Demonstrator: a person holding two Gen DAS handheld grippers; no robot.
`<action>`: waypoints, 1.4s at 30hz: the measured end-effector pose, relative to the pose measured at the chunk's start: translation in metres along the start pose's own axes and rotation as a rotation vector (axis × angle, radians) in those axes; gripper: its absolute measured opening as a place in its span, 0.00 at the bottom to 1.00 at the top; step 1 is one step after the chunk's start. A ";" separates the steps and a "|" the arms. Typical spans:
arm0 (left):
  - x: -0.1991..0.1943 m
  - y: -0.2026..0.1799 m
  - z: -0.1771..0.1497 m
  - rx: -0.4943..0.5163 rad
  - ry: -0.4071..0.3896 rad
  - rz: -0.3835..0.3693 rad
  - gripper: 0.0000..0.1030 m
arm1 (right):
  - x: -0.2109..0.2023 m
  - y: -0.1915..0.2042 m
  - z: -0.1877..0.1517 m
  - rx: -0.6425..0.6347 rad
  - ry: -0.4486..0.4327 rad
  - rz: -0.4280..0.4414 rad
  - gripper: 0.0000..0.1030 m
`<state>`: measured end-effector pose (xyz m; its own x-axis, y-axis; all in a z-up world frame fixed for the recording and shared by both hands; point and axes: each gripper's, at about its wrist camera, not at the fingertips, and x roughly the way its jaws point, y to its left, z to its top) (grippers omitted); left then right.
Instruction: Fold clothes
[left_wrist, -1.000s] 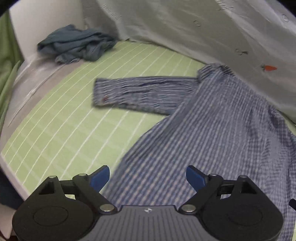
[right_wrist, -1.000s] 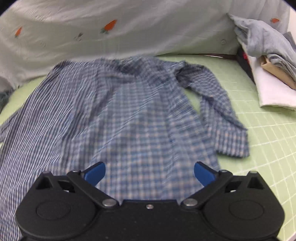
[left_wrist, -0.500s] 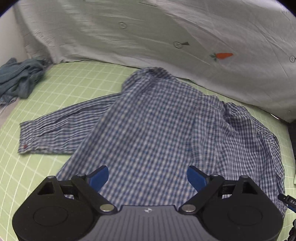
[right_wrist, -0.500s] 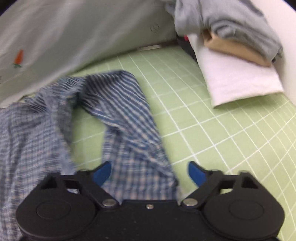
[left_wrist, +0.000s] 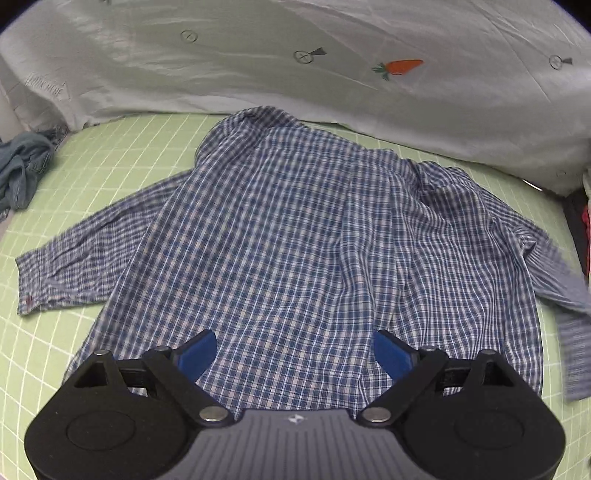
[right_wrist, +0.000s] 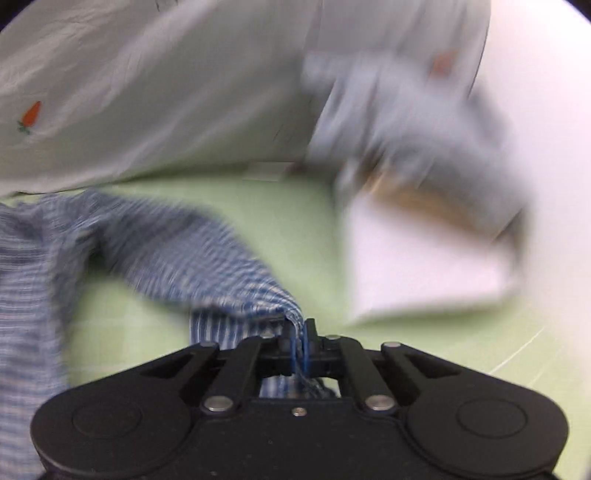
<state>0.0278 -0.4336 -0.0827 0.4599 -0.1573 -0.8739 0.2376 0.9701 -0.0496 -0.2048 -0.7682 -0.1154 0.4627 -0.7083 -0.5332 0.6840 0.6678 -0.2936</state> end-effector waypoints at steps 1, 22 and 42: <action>-0.001 -0.002 -0.001 0.010 -0.004 0.001 0.89 | -0.009 0.000 0.004 -0.044 -0.062 -0.065 0.04; 0.001 -0.019 -0.007 0.103 0.033 -0.021 0.89 | 0.014 -0.061 -0.058 0.601 0.225 -0.059 0.76; 0.000 -0.009 -0.010 0.097 0.054 0.034 0.89 | 0.088 -0.121 -0.062 0.285 0.303 -0.320 0.75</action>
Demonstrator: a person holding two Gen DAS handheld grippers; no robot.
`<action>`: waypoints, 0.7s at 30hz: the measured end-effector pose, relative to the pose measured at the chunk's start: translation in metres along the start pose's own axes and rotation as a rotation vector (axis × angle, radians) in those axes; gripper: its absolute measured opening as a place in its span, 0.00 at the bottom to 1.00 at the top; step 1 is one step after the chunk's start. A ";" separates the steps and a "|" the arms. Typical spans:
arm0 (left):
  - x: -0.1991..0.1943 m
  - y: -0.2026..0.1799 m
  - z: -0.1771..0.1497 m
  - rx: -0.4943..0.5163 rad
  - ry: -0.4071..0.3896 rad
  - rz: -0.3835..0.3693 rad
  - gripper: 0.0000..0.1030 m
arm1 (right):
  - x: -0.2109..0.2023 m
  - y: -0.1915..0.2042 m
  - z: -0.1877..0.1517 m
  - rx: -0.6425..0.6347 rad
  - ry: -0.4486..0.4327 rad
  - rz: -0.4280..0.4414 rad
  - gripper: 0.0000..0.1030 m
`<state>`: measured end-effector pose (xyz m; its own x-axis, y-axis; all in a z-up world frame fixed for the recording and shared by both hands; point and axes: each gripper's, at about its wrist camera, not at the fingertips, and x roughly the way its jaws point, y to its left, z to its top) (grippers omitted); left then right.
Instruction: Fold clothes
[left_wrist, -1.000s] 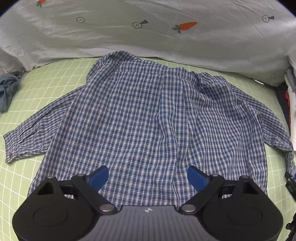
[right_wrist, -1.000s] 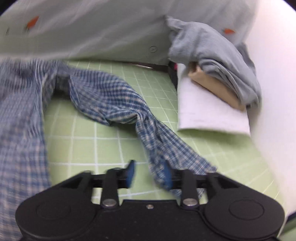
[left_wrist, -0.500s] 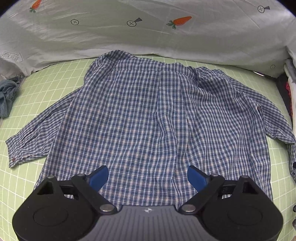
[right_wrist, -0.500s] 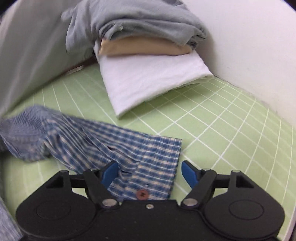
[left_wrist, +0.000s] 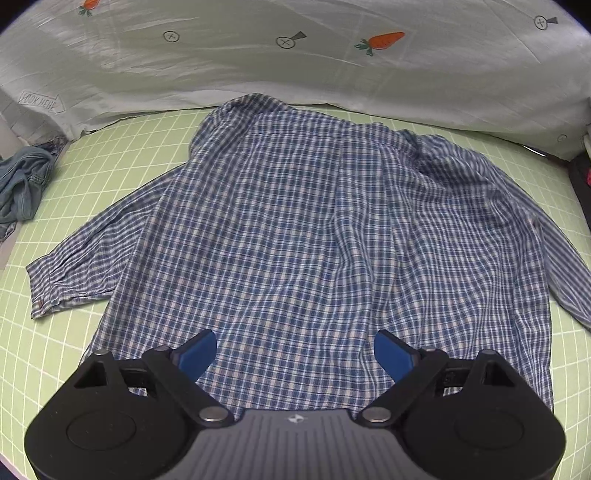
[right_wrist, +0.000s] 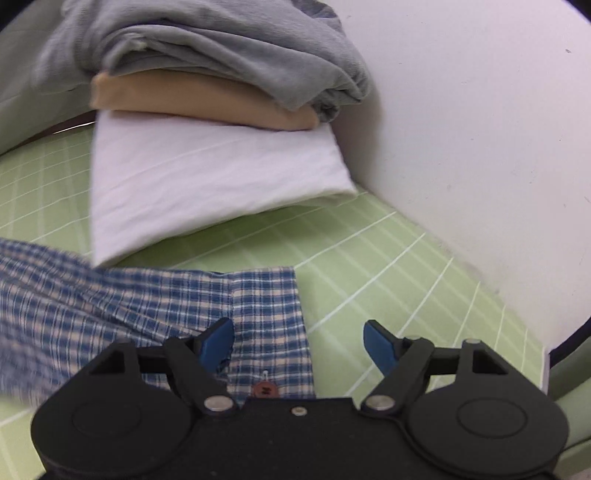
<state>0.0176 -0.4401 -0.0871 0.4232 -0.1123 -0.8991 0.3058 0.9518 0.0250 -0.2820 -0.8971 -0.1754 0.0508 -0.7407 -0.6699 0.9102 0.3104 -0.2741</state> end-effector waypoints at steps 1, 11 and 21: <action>0.001 0.001 0.000 -0.002 0.002 0.002 0.89 | 0.006 -0.004 0.004 0.003 0.001 -0.013 0.75; 0.010 0.033 0.016 -0.060 -0.022 0.031 0.89 | 0.000 -0.013 0.029 0.109 0.085 -0.036 0.75; 0.054 0.066 0.084 -0.120 -0.076 0.069 0.89 | -0.102 0.100 0.032 0.167 0.077 0.371 0.79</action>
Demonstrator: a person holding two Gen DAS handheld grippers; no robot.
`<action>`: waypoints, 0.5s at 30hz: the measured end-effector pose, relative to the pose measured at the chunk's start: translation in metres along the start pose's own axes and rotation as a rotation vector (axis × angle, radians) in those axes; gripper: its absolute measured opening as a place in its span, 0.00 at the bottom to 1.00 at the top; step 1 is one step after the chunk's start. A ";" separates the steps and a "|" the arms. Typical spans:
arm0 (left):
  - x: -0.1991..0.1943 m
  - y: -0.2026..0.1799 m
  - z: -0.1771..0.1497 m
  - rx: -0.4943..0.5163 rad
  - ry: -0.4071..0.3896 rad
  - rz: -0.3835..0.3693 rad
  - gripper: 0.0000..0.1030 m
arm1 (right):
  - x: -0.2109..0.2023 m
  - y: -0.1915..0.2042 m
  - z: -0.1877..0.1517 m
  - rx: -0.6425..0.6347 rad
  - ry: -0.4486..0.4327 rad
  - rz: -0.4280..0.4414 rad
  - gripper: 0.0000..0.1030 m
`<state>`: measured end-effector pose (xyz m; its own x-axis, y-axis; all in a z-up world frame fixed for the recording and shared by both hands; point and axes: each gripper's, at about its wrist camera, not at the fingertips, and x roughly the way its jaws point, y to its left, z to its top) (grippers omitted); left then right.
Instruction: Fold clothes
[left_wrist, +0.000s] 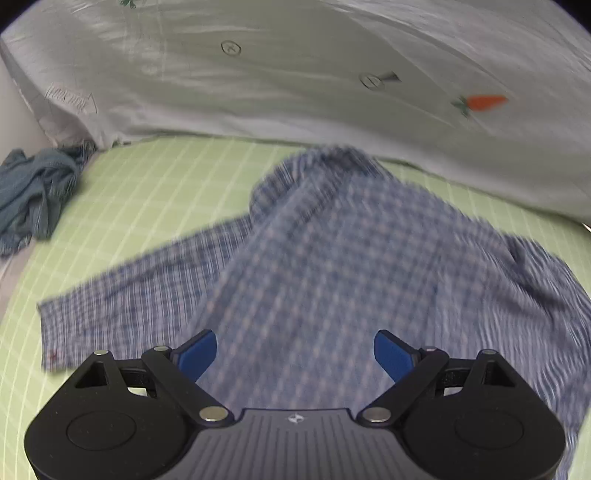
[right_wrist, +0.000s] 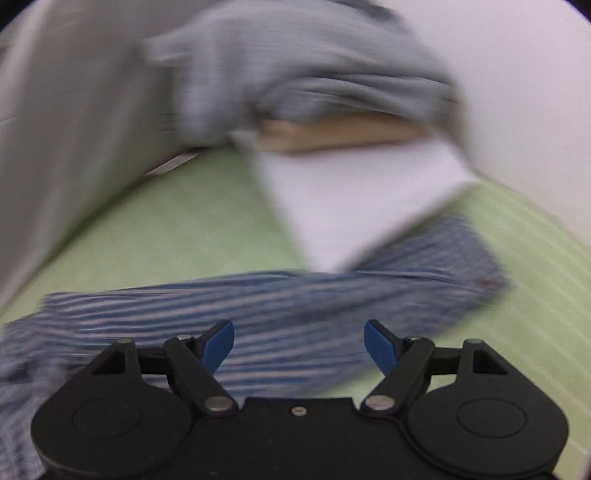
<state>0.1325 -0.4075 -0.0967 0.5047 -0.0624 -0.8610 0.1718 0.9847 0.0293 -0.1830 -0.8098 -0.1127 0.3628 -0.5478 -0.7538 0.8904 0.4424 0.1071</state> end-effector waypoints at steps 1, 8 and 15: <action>0.006 0.000 0.009 -0.004 -0.009 0.007 0.90 | 0.004 0.021 0.005 -0.040 -0.007 0.048 0.80; 0.063 -0.012 0.084 -0.080 -0.041 -0.060 0.90 | 0.056 0.159 0.034 -0.219 0.069 0.327 0.91; 0.120 -0.022 0.122 -0.141 -0.042 -0.139 0.74 | 0.108 0.221 0.038 -0.199 0.172 0.298 0.78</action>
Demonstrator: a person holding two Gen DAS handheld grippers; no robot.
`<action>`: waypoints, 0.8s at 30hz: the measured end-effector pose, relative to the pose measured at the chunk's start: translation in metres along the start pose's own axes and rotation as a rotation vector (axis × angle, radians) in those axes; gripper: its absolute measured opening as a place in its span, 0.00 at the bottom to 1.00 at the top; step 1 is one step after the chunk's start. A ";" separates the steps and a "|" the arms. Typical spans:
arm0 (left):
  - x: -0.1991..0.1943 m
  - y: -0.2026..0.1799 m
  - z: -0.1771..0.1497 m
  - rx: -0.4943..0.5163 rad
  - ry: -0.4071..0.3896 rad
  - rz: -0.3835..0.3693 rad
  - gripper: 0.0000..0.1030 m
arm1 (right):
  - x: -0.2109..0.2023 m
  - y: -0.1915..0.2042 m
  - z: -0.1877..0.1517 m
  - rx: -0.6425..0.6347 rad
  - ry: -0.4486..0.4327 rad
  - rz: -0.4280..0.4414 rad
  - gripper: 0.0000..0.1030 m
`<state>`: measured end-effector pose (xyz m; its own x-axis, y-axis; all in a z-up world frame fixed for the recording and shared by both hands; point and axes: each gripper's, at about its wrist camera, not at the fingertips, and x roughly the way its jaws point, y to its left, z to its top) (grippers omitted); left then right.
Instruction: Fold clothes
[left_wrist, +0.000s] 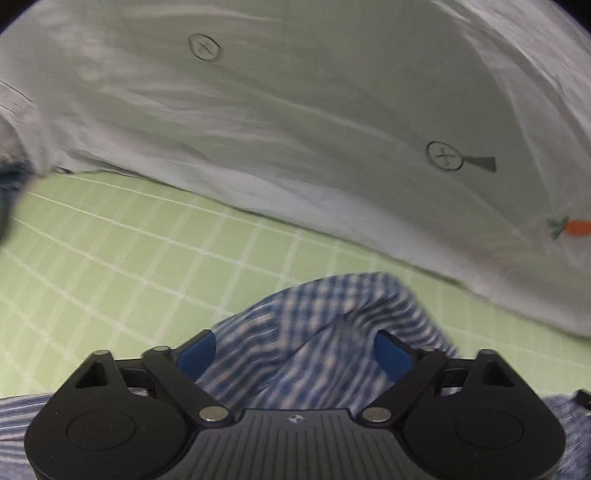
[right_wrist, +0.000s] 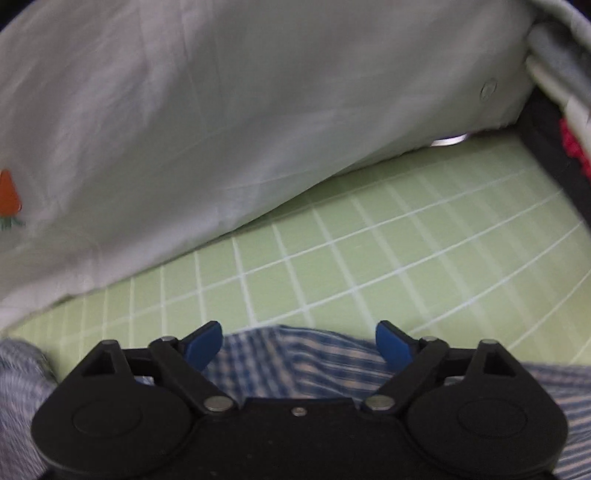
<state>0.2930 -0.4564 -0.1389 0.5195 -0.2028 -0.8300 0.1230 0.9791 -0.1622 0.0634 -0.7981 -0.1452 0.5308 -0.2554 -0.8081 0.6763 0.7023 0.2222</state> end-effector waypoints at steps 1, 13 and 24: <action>0.002 0.002 -0.001 -0.022 -0.013 -0.020 0.52 | 0.000 -0.002 -0.001 0.028 -0.004 0.013 0.66; -0.061 0.024 -0.034 -0.043 -0.054 -0.094 0.02 | -0.051 -0.015 -0.036 -0.050 -0.046 0.065 0.00; -0.126 0.072 -0.172 -0.072 0.161 0.034 0.03 | -0.127 -0.068 -0.138 -0.145 0.088 -0.001 0.00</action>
<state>0.0912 -0.3575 -0.1374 0.3800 -0.1697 -0.9093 0.0442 0.9852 -0.1654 -0.1206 -0.7213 -0.1331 0.4795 -0.2014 -0.8541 0.5922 0.7925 0.1456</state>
